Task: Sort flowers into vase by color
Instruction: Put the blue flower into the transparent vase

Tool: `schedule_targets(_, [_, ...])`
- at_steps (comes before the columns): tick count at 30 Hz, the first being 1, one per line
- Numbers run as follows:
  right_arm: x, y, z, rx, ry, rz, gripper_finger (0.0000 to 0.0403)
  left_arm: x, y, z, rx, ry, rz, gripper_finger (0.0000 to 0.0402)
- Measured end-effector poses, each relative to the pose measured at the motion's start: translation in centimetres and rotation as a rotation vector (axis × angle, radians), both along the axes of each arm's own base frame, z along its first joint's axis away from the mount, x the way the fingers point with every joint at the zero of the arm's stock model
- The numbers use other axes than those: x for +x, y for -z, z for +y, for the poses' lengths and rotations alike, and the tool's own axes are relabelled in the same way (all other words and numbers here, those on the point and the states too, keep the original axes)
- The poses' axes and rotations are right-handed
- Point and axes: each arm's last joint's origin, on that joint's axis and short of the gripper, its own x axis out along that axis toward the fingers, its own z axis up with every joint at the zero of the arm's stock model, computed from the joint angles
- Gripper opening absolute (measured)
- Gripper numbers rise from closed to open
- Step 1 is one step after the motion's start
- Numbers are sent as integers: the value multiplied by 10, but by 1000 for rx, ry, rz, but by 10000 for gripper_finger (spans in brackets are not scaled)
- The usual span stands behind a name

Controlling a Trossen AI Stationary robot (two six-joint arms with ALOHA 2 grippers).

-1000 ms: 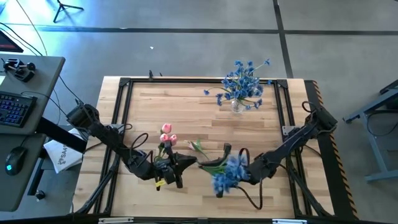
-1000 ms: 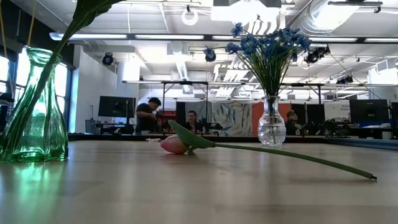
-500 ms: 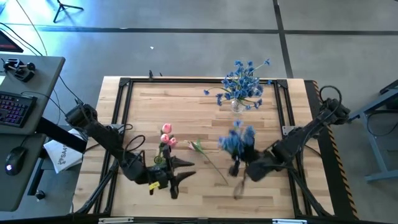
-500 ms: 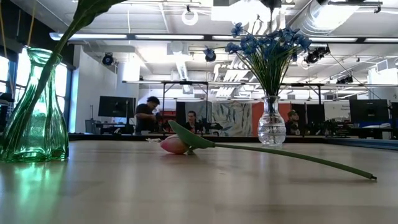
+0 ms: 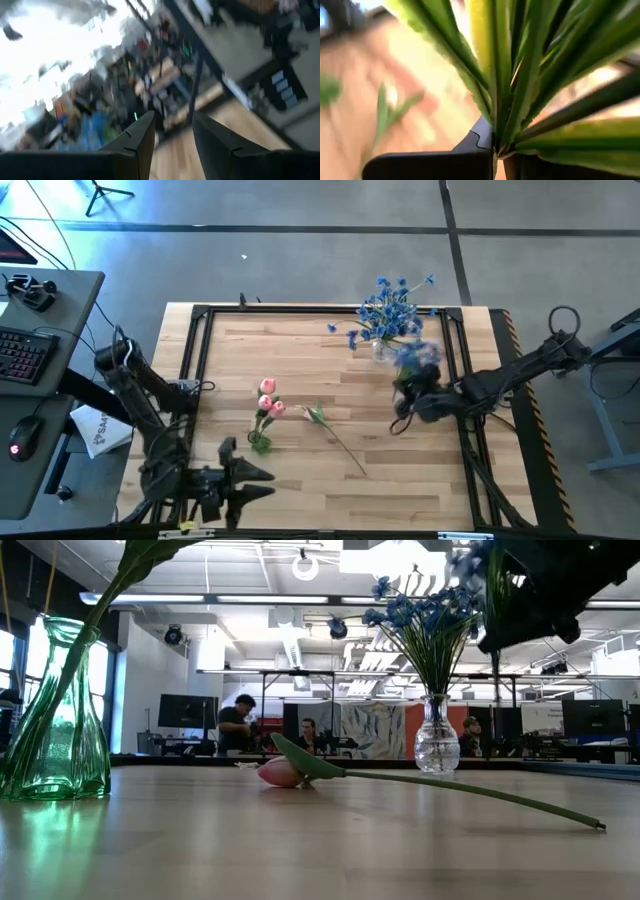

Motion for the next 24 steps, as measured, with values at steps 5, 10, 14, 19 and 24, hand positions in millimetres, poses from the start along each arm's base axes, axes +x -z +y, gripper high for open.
schedule_targets(5, [-25, -14, -20, -131, 140, -204, 1, -29, 0, 22, -119, -149, 102, 122])
schedule_targets(10, [-28, -36, -33, -248, 168, -288, 1, -51, 9, 56, -256, -302, 137, 122])
schedule_targets(14, [-15, -46, -42, -319, 165, -310, 1, -61, 19, 85, -390, -404, 152, 122])
schedule_targets(19, [-2, -44, -59, -363, 207, -265, 1, -65, 38, 105, -469, -508, 145, 122])
schedule_targets(24, [8, -36, -72, -364, 241, -211, 1, -63, 58, 113, -495, -554, 144, 122])
